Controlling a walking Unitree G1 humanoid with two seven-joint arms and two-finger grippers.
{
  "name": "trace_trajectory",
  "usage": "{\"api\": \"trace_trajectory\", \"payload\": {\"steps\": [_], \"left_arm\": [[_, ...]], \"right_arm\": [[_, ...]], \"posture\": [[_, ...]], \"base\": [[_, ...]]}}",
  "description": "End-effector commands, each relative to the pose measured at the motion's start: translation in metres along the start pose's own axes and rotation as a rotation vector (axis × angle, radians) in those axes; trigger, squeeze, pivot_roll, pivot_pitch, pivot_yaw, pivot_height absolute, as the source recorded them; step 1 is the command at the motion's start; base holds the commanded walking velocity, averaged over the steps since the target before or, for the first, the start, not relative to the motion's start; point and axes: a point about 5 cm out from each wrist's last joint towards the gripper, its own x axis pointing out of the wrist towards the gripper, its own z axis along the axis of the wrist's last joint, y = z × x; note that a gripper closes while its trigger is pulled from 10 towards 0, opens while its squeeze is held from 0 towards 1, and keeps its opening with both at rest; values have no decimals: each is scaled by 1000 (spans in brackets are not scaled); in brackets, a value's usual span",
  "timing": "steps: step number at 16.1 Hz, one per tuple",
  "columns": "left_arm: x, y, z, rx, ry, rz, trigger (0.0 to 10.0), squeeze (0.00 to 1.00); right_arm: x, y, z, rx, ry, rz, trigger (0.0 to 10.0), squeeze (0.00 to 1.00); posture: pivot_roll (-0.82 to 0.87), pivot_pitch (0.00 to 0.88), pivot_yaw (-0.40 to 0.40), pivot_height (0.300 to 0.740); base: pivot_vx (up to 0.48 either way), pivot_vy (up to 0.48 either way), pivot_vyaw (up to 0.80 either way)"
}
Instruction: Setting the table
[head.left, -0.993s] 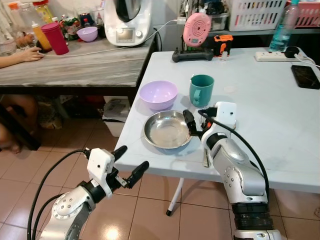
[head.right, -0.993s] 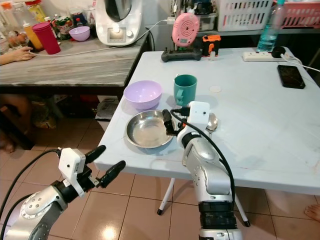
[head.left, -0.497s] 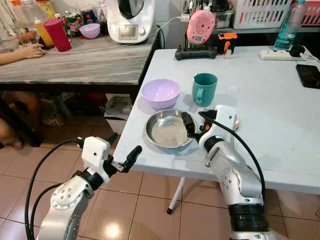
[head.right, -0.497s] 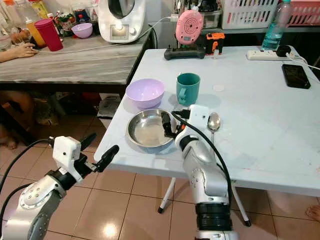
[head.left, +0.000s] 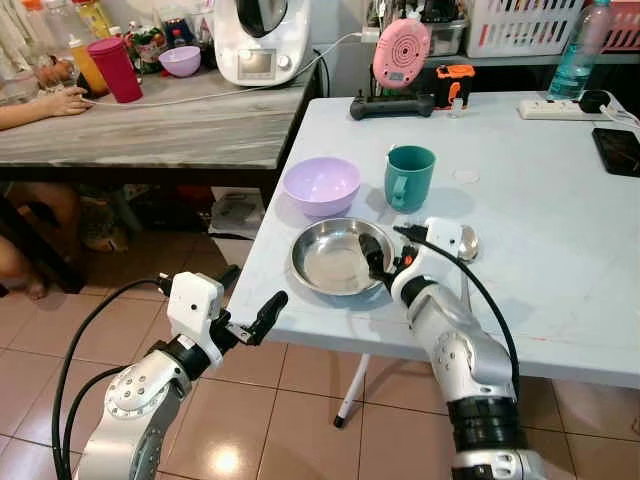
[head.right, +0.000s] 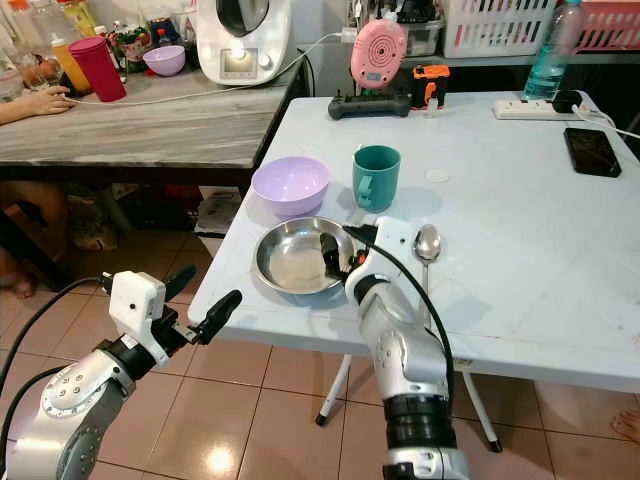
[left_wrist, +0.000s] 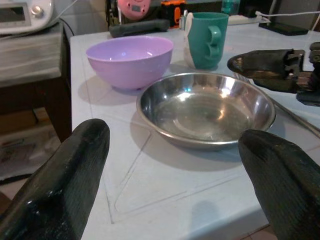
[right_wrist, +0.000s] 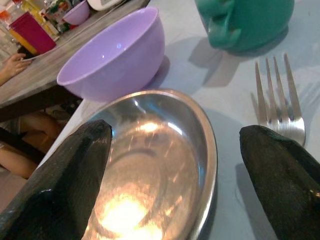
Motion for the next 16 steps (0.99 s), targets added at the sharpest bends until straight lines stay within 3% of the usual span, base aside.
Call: {"api": "trace_trajectory", "payload": {"steps": [1, 2, 4, 10, 16], "left_arm": [[-1, 0, 3, 11, -1, 1, 10000, 0], [-1, 0, 2, 10, 0, 0, 10000, 0], [-1, -1, 2, 9, -1, -3, 10000, 0], [-2, -13, 4, 32, -18, -93, 10000, 0], [-3, -13, 2, 46, -10, -113, 10000, 0]], "right_arm": [[5, 5, 0, 14, 14, 3, 8392, 0], [7, 5, -1, 15, 26, -1, 3765, 0], [11, 6, -3, 7, 55, -9, 0, 0], [11, 2, -12, 14, 116, -27, 0, 0], [16, 1, -15, 56, 172, -22, 0, 0]], "posture": [[-179, 58, 107, 740], [-179, 58, 107, 740], [-178, 56, 105, 740], [-176, 58, 98, 740], [-175, 59, 100, 740]], "base": [[0, 0, 0], [0, 0, 0], [0, 0, 0], [0, 0, 0], [0, 0, 0]]}}
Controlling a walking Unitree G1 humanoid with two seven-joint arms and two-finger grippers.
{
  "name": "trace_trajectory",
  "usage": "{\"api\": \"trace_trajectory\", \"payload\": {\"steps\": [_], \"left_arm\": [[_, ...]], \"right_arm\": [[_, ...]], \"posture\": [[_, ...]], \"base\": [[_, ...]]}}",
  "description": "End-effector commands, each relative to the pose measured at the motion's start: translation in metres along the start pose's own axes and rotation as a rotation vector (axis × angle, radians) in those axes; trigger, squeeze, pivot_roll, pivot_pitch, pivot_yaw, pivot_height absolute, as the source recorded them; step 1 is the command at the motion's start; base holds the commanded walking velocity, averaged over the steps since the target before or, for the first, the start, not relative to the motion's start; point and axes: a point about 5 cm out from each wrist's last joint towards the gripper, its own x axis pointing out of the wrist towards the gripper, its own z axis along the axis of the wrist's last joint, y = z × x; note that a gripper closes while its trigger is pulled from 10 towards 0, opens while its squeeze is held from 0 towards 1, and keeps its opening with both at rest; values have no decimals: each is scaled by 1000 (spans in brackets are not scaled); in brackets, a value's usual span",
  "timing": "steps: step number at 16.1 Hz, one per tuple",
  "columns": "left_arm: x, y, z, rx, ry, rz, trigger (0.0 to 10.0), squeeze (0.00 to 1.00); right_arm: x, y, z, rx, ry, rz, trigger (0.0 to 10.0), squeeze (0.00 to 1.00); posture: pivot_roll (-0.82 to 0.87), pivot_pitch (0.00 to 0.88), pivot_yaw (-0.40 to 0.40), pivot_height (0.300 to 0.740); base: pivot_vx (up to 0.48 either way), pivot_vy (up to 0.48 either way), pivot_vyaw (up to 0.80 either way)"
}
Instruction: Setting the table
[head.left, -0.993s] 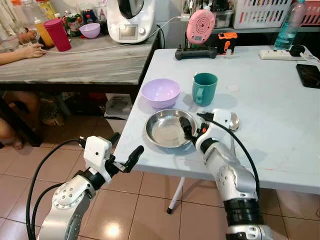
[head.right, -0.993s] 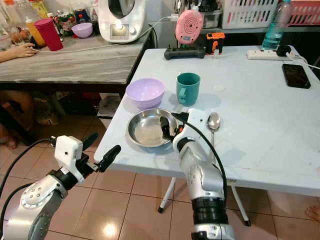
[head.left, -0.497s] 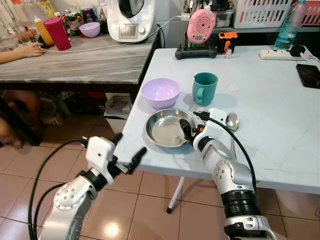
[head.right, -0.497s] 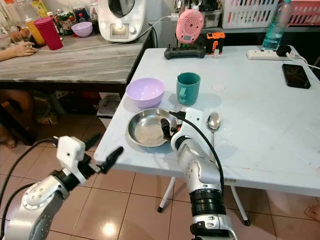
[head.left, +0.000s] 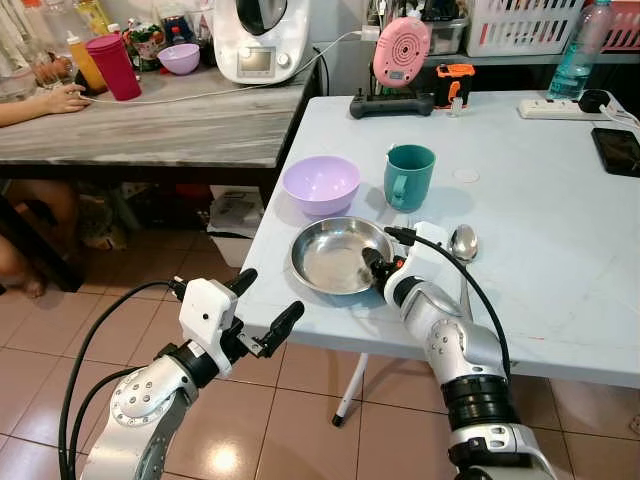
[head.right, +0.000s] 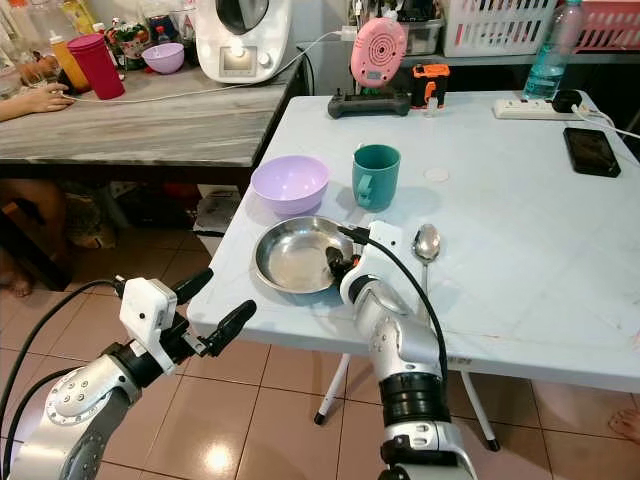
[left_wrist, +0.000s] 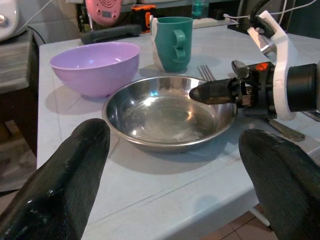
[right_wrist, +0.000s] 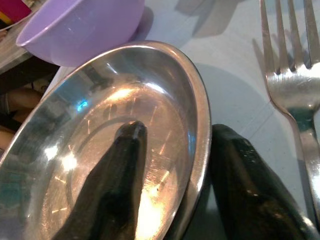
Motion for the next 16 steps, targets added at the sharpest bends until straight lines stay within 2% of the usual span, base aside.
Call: {"api": "trace_trajectory", "payload": {"steps": [1, 7, 12, 16], "left_arm": [[-2, 1, 1, 22, 7, -8, 10000, 0], [-2, 1, -1, 25, 4, -28, 10000, 0], [-3, 3, -6, 34, 19, -49, 10000, 0], [-10, 9, -13, 58, 66, -66, 10000, 0]], "right_arm": [[3, 7, -1, 10, 25, 30, 0, 0], [4, 2, -8, 21, 80, 24, 0, 0], [4, -1, -7, 40, 66, -7, 0, 0], [3, -6, -8, 47, 55, -49, 0, 0]], "posture": [[-174, 59, 100, 740], [-173, 53, 100, 740], [-176, 46, 104, 740], [-176, 38, 112, 740]], "base": [[0, 0, 0], [0, 0, 0], [0, 0, 0], [0, 0, 0]]}}
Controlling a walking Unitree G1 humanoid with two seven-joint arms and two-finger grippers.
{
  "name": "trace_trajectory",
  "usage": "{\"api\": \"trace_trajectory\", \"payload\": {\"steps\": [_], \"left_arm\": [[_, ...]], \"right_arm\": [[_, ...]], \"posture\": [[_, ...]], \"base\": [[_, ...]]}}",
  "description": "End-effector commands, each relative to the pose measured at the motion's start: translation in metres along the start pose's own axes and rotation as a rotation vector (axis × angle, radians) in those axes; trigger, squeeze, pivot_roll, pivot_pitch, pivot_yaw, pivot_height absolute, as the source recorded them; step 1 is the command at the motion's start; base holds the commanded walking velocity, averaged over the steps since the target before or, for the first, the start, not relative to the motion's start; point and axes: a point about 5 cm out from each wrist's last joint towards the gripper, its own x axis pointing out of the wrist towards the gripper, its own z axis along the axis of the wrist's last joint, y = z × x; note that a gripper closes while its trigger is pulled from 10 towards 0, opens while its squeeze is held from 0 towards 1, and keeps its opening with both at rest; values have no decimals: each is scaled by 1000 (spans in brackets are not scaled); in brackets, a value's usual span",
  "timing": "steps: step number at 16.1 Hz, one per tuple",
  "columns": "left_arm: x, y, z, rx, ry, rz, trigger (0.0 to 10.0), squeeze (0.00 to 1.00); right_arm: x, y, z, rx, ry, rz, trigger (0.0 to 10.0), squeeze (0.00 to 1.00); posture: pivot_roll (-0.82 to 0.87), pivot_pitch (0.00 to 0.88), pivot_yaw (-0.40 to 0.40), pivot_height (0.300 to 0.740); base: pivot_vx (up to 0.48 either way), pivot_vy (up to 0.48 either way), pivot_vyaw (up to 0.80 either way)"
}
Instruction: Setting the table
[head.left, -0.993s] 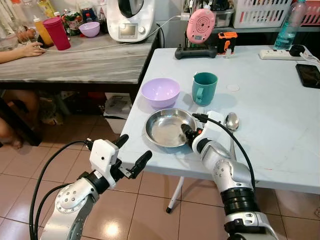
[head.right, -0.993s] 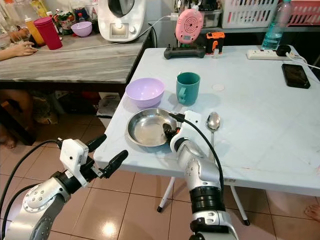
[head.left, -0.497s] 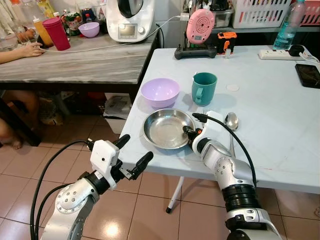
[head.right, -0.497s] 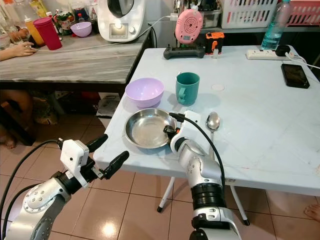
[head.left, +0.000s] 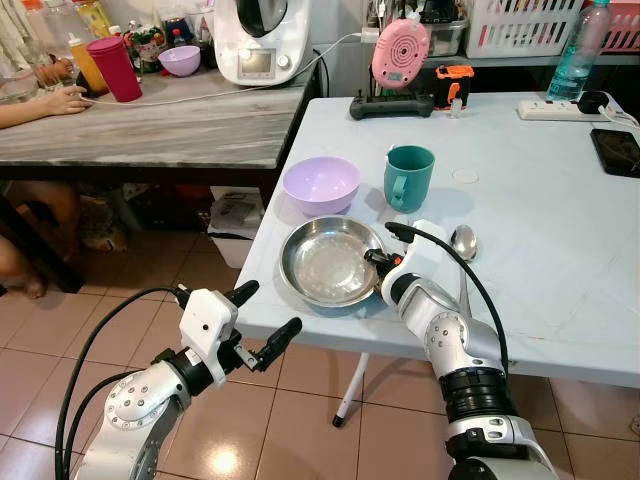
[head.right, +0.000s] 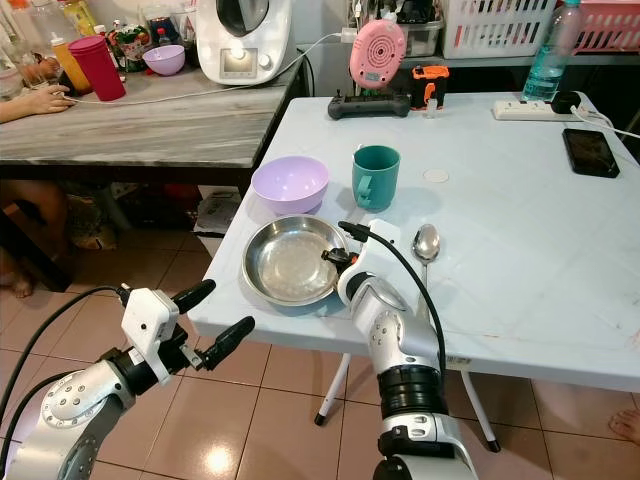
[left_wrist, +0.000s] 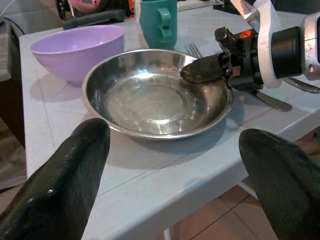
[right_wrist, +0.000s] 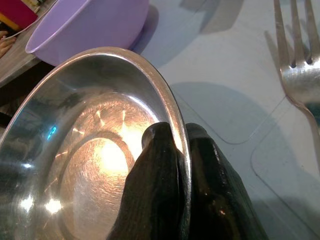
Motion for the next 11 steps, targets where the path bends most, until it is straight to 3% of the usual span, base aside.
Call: {"api": "trace_trajectory", "payload": {"steps": [1, 3, 4, 5, 6, 11], "left_arm": [[-4, 5, -2, 24, 18, 3, 10000, 0], [-5, 11, -2, 49, 17, 46, 10000, 0], [-2, 21, 0, 57, 8, 120, 10000, 0], [1, 29, 2, 69, 5, 195, 10000, 0], [4, 36, 4, 62, 2, 241, 10000, 0], [17, 58, 18, -12, -71, 348, 10000, 0]], "right_arm": [[0, -7, -10, 3, 39, -47, 0, 0], [-2, -5, -6, 5, 18, -41, 0, 0], [-5, 0, -1, -16, -22, -19, 1176, 0], [-8, 2, 3, -39, -55, -9, 3882, 0], [-12, 4, 10, -61, -113, -2, 10000, 0], [-45, 5, 38, -153, -355, 33, 10000, 0]], "posture": [[-178, 35, 115, 740], [-179, 29, 117, 740], [-180, 21, 116, 740], [-180, 21, 116, 740], [-183, 7, 114, 740], [-188, 0, 109, 740]], "base": [[0, 0, 0], [0, 0, 0], [0, 0, 0], [0, 0, 0], [0, 0, 0], [0, 0, 0]]}}
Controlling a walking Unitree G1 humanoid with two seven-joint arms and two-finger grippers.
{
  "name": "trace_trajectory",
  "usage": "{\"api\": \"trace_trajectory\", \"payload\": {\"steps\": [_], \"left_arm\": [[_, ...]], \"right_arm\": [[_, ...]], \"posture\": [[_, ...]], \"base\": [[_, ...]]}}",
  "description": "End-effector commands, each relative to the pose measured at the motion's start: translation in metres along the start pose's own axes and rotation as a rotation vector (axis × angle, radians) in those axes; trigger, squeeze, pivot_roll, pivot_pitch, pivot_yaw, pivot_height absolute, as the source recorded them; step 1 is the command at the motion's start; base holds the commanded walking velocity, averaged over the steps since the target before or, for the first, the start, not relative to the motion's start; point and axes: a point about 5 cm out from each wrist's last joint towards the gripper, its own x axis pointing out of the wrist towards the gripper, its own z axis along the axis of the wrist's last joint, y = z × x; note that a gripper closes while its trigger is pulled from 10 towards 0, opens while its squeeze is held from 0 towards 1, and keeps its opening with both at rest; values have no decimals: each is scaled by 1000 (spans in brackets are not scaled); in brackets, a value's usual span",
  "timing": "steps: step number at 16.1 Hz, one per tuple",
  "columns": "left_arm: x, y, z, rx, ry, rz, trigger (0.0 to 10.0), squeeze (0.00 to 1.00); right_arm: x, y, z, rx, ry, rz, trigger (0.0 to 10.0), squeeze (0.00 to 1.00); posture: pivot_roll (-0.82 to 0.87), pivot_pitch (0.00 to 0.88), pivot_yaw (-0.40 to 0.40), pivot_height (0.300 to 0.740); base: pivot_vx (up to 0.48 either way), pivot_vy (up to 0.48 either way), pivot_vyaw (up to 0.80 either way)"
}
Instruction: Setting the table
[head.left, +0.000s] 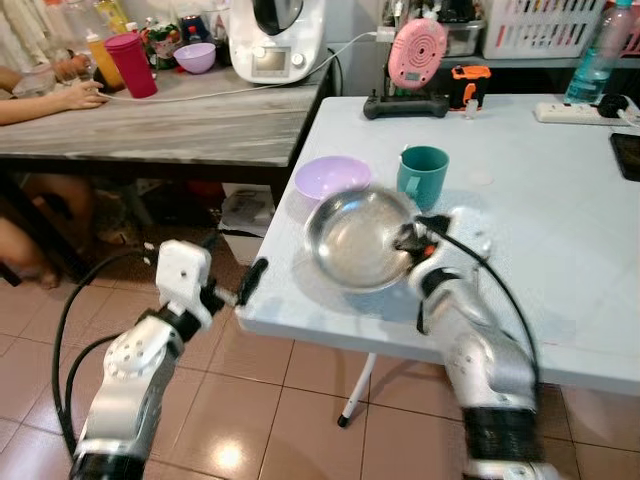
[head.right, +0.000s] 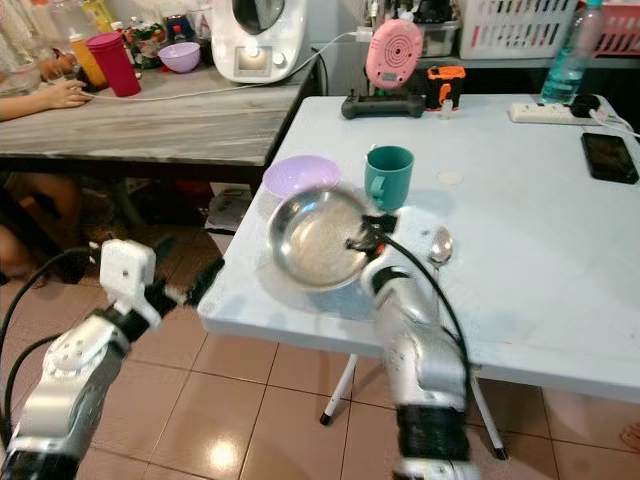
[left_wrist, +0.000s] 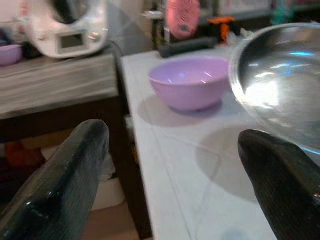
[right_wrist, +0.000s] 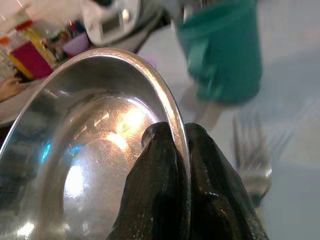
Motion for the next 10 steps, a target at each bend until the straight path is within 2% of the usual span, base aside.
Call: {"api": "trace_trajectory", "payload": {"steps": [1, 2, 3, 6, 10], "left_arm": [[-1, 6, -3, -25, 16, 39, 10000, 0], [1, 4, -3, -30, 14, 31, 10000, 0], [1, 2, -4, -34, 13, 29, 10000, 0], [2, -4, -7, -55, 18, 12, 10000, 0], [2, -8, -9, -58, 26, -5, 10000, 0]], "right_arm": [[-10, 4, 12, -27, -80, 21, 10000, 0], [-16, 2, 15, -62, -103, 17, 10000, 0], [-19, 1, 15, -61, -105, 13, 10000, 0], [-31, -5, 12, -63, -103, -15, 10000, 0], [-37, -3, 9, -64, -95, -23, 10000, 0]], "posture": [[-204, 0, 110, 740], [-208, 0, 112, 740], [-210, 0, 113, 740], [-225, 0, 123, 740], [-226, 0, 131, 740]], "base": [[0, 0, 0], [0, 0, -531], [0, 0, -606], [0, 312, -800], [0, 344, -800]]}}
